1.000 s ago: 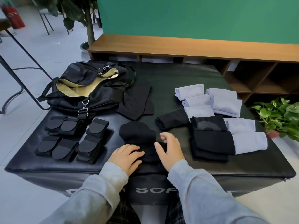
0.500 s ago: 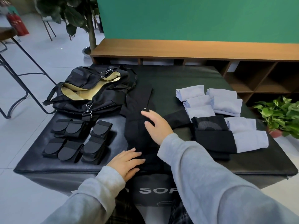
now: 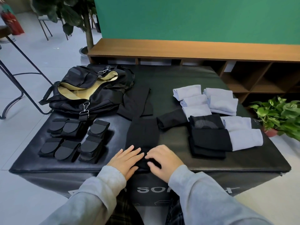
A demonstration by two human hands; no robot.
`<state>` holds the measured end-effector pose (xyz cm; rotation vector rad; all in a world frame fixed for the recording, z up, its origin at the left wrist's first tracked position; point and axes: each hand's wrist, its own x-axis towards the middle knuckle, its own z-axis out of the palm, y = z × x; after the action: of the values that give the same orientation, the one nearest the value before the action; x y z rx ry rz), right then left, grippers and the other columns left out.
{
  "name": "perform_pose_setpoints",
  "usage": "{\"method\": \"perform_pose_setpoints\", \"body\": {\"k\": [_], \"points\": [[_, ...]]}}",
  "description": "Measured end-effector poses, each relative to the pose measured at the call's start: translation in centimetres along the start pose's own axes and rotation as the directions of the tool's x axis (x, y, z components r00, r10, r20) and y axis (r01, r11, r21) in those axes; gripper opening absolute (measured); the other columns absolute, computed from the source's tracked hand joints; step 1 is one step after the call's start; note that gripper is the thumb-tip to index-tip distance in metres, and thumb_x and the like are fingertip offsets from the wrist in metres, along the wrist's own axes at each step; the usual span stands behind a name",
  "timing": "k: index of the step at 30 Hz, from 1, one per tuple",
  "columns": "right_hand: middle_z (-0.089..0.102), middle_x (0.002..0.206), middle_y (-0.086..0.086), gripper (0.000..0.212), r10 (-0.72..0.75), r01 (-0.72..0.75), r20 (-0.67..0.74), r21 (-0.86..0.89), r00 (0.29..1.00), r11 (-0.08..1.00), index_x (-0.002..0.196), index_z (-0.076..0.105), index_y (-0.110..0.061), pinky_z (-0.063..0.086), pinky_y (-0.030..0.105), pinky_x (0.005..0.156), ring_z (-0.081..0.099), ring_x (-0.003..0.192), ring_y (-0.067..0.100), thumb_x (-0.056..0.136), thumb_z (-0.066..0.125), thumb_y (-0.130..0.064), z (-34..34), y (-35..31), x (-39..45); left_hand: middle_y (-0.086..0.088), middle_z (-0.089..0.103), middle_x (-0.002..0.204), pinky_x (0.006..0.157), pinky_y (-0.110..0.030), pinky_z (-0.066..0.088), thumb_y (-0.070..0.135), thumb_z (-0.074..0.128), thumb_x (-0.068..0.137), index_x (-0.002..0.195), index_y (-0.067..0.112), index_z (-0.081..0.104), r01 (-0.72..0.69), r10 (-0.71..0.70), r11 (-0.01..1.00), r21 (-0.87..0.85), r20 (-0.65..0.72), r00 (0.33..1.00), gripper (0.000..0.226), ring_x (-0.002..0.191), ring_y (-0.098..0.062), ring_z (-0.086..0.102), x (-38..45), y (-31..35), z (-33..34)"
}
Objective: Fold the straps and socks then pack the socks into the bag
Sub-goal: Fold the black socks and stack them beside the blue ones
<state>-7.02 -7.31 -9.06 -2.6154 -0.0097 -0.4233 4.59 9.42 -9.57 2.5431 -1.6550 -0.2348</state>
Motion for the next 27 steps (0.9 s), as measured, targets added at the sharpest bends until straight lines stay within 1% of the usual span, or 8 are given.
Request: {"method": "perform_pose_setpoints", "body": {"k": [3,6,8,13,16,19,22,27], "points": [[0.062,0.113,-0.006,0.044,0.037,-0.025,0.135,-0.089,0.99,0.996,0.106,0.066,-0.019,0.053,0.033,0.084,0.053,0.108,0.015,0.076,0.049,-0.046,0.7,0.1,-0.5,0.01,0.016,0.149,0.113,-0.037,0.012,0.052,0.007,0.068,0.144,0.024,0.028,0.012,-0.012,1.0,0.015,0.031,0.999,0.084,0.14,-0.017,0.017,0.4,0.1,-0.2],[0.053,0.131,-0.003,0.061,0.078,-0.055,0.221,-0.107,0.972,0.993,0.125,0.057,-0.017,0.04,0.033,0.099,0.04,0.124,0.015,0.075,0.051,-0.052,0.4,0.6,-0.6,0.015,-0.014,0.15,0.107,-0.023,-0.014,0.059,0.001,0.078,0.147,0.028,-0.001,0.071,-0.075,0.997,0.033,0.144,0.987,0.076,0.14,-0.01,-0.016,0.4,0.4,-0.3],[0.055,0.129,-0.005,0.059,0.042,-0.001,0.236,-0.171,0.971,0.985,0.125,0.054,-0.019,0.044,0.029,0.093,0.039,0.12,0.012,0.075,0.053,-0.05,0.3,0.8,-0.9,0.012,-0.011,0.155,0.112,-0.027,-0.01,0.039,0.022,0.1,0.148,0.025,-0.004,0.116,-0.127,0.991,0.068,0.18,0.975,0.056,0.143,-0.011,-0.012,0.6,0.8,-0.6],[0.059,0.126,-0.007,0.056,0.058,-0.013,0.219,-0.204,0.974,0.979,0.123,0.059,-0.02,0.048,0.026,0.087,0.041,0.115,0.01,0.078,0.042,-0.049,0.4,0.5,-1.2,0.013,-0.011,0.155,0.113,-0.039,-0.011,0.023,0.029,0.101,0.149,0.029,-0.001,0.238,-0.248,0.961,0.138,0.063,0.967,0.056,0.142,-0.011,-0.018,0.6,1.2,-0.8],[0.038,0.148,-0.006,0.066,0.04,-0.004,0.282,-0.127,0.959,0.992,0.142,0.04,-0.018,0.023,0.025,0.106,0.029,0.134,0.013,0.084,0.038,-0.049,0.2,0.1,-1.2,0.01,-0.008,0.156,0.113,-0.039,-0.011,0.017,0.042,0.094,0.149,0.028,0.007,0.303,-0.306,0.936,0.179,-0.013,0.952,0.066,0.142,-0.015,-0.017,0.8,0.6,-1.1],[0.024,0.154,-0.009,0.058,0.039,-0.015,0.317,-0.078,0.948,0.997,0.146,0.03,-0.021,0.013,0.018,0.108,0.022,0.139,0.011,0.092,0.048,-0.031,0.0,-0.6,-0.9,-0.01,0.048,0.138,0.112,-0.036,0.008,0.008,0.068,0.063,0.125,0.014,0.059,0.268,-0.236,0.96,0.081,-0.282,0.93,0.062,0.134,-0.025,0.024,0.5,0.1,-0.8],[0.026,0.153,-0.01,0.057,0.08,-0.09,0.273,0.023,0.959,0.996,0.142,0.037,-0.019,0.019,0.019,0.111,0.026,0.138,0.011,0.088,0.047,-0.008,0.4,-1.4,-0.4,-0.002,0.065,0.095,0.094,-0.032,0.026,0.025,0.044,0.059,0.097,0.015,0.073,0.18,-0.194,0.981,-0.072,-0.331,0.923,0.049,0.099,-0.018,0.044,-0.3,1.1,-0.3],[0.04,0.141,-0.011,0.062,0.249,-0.302,0.242,0.218,0.938,0.928,0.133,0.045,-0.019,0.036,0.025,0.105,0.046,0.121,0.002,0.078,0.04,0.007,0.3,-1.4,0.6,0.003,0.061,0.088,0.077,-0.035,0.037,0.064,0.04,0.057,0.088,0.026,0.069,0.26,-0.258,0.965,-0.03,-0.278,0.925,0.058,0.09,-0.015,0.042,-0.5,2.6,0.4]]}}
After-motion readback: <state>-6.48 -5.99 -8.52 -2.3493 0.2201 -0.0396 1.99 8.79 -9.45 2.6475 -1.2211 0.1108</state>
